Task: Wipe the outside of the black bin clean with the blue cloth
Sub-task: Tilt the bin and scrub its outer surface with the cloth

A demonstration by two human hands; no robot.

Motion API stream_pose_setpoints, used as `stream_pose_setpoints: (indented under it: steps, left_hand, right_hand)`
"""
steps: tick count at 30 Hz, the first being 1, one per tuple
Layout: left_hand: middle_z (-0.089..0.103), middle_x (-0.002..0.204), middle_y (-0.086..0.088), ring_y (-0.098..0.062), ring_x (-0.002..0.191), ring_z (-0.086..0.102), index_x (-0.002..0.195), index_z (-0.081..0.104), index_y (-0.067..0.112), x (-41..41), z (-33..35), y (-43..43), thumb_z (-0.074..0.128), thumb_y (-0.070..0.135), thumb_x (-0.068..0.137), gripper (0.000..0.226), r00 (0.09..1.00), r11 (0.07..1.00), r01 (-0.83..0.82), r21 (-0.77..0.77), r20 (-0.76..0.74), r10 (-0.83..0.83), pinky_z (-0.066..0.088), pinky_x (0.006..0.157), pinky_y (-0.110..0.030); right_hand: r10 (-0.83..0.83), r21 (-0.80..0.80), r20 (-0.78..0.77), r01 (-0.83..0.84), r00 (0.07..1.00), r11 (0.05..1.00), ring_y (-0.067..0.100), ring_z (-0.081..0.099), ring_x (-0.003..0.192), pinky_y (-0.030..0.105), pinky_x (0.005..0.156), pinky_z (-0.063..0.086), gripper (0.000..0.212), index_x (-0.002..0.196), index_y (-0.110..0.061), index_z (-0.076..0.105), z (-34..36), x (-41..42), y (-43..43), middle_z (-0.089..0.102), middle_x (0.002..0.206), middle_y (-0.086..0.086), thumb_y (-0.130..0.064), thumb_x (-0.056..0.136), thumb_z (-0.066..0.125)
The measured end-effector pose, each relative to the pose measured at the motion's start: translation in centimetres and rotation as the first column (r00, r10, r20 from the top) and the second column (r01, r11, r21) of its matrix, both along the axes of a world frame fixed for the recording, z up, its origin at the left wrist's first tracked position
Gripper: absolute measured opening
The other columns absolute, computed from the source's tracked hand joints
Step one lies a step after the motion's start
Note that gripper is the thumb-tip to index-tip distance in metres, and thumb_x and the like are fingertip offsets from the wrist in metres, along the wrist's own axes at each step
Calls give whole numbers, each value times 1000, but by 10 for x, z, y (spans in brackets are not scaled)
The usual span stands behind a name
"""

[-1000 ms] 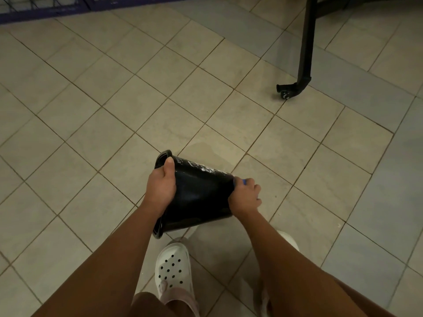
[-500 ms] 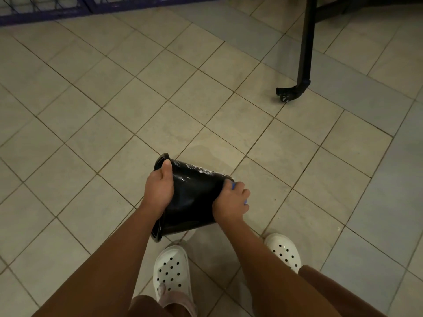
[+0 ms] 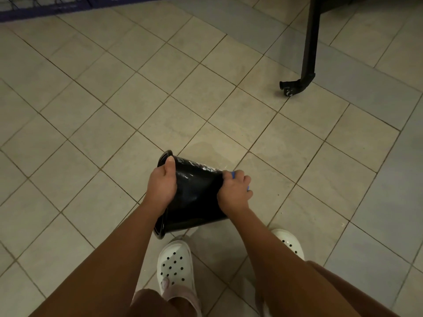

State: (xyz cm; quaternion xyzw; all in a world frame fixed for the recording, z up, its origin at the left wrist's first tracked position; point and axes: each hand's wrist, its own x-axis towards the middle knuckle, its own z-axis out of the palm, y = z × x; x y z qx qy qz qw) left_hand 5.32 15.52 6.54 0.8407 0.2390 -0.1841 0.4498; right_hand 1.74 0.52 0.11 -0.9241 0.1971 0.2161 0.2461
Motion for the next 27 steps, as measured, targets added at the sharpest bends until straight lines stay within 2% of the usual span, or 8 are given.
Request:
stream_pose_setpoints:
  steps: [5, 10, 13, 16, 19, 22, 25, 27]
  left_hand:
    - [67, 100, -13, -27, 97, 62, 109, 66, 7, 1, 1, -6, 26, 49, 104, 58, 999, 999, 39, -1, 8, -39, 45, 87, -35]
    - [65, 98, -12, -29, 98, 61, 105, 61, 11, 0, -3, 0, 25, 48, 104, 52, 1000, 1000, 1, 11, 3, -1, 47, 87, -37]
    - [66, 97, -12, -26, 96, 61, 108, 65, 4, 0, 0, -2, 25, 48, 104, 60, 999, 999, 35, 10, 16, -35, 43, 82, -34]
    - [66, 100, -13, -28, 98, 60, 110, 65, 4, 2, 0, -4, 25, 48, 105, 59, 999, 999, 40, 19, 6, -40, 43, 83, -35]
    - [64, 98, -13, -30, 100, 60, 113, 62, 5, 2, -1, -3, 25, 47, 105, 57, 1000, 1000, -1, 15, 1, 1, 46, 88, -38]
    - [61, 94, -7, -27, 99, 58, 106, 59, 13, 1, 1, -2, 26, 47, 105, 48, 1000, 1000, -28, -11, 0, 28, 45, 89, -37]
    - [63, 100, -8, -24, 99, 58, 111, 60, 12, 0, 3, -4, 26, 48, 104, 50, 1000, 1000, 3, -24, -5, -3, 45, 91, -37]
    - [62, 94, -7, -23, 92, 59, 109, 60, 12, 0, 3, -4, 26, 49, 104, 50, 1000, 1000, -19, -16, 2, 19, 45, 90, -38]
  right_hand:
    - [-105, -64, -152, 96, 983, 993, 29, 29, 115, 46, 93, 36, 44, 126, -20, 44, -4, -2, -22, 32, 129, 10, -8, 84, 50]
    - [17, -67, -32, -20, 999, 998, 30, 29, 113, 47, 91, 38, 47, 126, -15, 39, 5, -1, 8, 31, 128, 12, -6, 83, 53]
    - [-53, -47, -127, 47, 990, 998, 29, 29, 116, 47, 93, 36, 46, 127, -18, 42, 0, 5, -13, 32, 129, 11, -6, 84, 50]
    - [-132, -80, -207, 118, 969, 990, 29, 30, 116, 46, 94, 37, 47, 128, -19, 42, 0, -2, -19, 31, 129, 11, -8, 84, 54]
    - [-43, -69, -68, 39, 997, 997, 30, 29, 115, 46, 93, 38, 53, 132, -18, 36, 4, -8, 5, 30, 129, 12, -8, 83, 53]
    - [54, -19, 50, -53, 997, 998, 29, 28, 115, 47, 91, 36, 50, 133, -20, 36, 1, -3, 7, 31, 130, 10, -9, 85, 47]
    - [-35, -27, -126, 32, 991, 999, 30, 30, 115, 47, 91, 37, 43, 129, -22, 42, -8, 2, -22, 33, 129, 10, -10, 87, 45]
    - [-85, 5, -282, 90, 956, 996, 30, 34, 116, 46, 93, 38, 38, 126, -21, 46, -15, -10, -38, 36, 128, 10, -14, 89, 49]
